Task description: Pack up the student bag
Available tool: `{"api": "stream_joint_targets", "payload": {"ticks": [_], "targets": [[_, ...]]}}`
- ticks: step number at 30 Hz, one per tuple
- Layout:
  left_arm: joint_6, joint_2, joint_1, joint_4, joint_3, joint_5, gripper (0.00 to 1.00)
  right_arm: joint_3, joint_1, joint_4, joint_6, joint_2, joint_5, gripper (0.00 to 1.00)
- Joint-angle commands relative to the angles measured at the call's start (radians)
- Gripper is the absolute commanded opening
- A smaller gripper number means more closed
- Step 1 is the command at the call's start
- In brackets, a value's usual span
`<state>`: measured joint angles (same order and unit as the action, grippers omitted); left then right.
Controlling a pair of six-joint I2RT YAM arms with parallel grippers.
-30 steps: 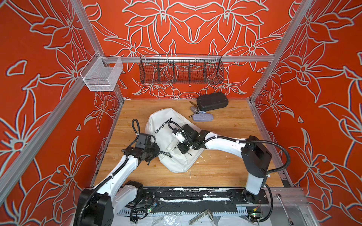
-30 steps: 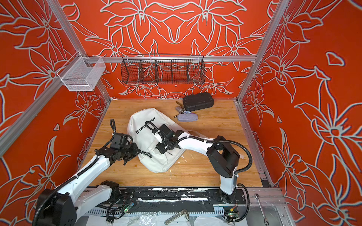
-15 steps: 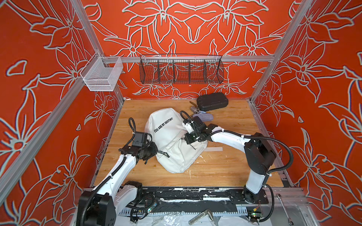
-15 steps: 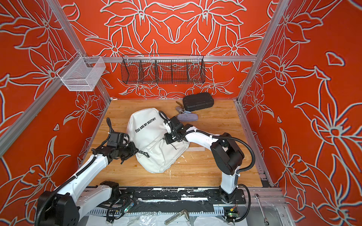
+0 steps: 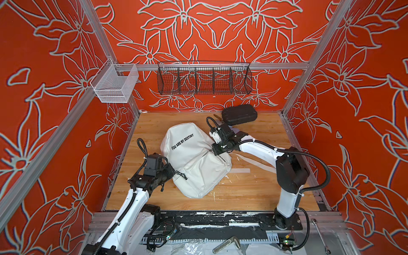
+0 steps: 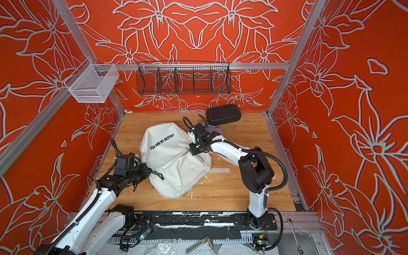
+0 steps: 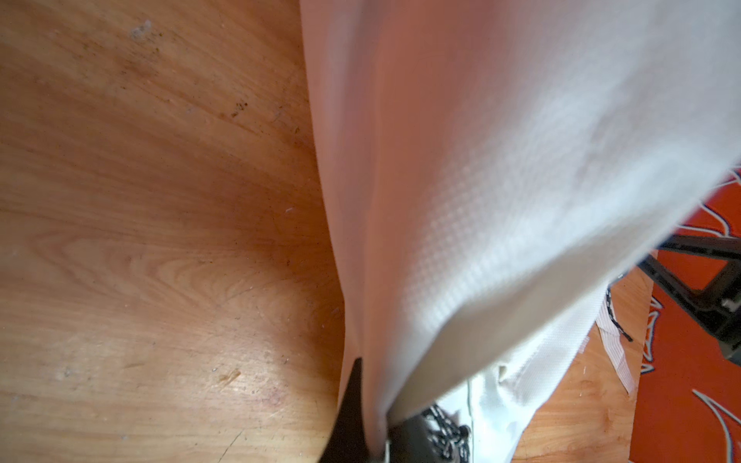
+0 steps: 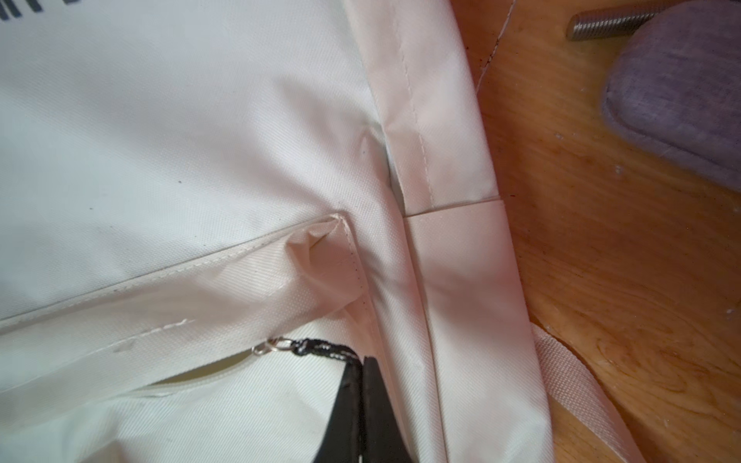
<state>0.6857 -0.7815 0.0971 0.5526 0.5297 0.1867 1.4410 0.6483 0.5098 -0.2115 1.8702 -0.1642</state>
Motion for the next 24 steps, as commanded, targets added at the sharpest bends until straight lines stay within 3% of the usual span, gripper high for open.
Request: {"api": "stream_joint_targets", "payload": {"ticks": [1, 7, 9, 13, 17, 20, 24], "targets": [[0.009, 0.018, -0.013, 0.039, 0.016, -0.077, 0.0, 0.06, -0.038, 0.067, 0.035, 0.031, 0.127, 0.0], [0.017, 0.107, -0.012, 0.106, 0.028, -0.173, 0.03, 0.099, -0.05, 0.074, 0.053, 0.056, 0.112, 0.0], [0.015, 0.136, -0.011, 0.092, 0.018, -0.16, 0.28, 0.102, -0.048, 0.036, 0.067, 0.062, 0.045, 0.0], [-0.03, 0.129, -0.002, 0.088, 0.061, -0.161, 0.47, 0.175, -0.045, 0.056, 0.077, 0.111, -0.015, 0.0], [-0.127, 0.086, 0.029, 0.097, 0.142, -0.157, 0.51, 0.216, -0.045, 0.096, 0.092, 0.139, 0.024, 0.0], [-0.213, 0.028, 0.053, 0.047, 0.184, -0.082, 0.57, 0.195, -0.044, 0.053, 0.094, 0.121, 0.015, 0.0], [-0.36, -0.136, 0.113, 0.004, 0.281, -0.019, 0.6, 0.209, -0.045, 0.055, 0.103, 0.125, 0.008, 0.1]]}}
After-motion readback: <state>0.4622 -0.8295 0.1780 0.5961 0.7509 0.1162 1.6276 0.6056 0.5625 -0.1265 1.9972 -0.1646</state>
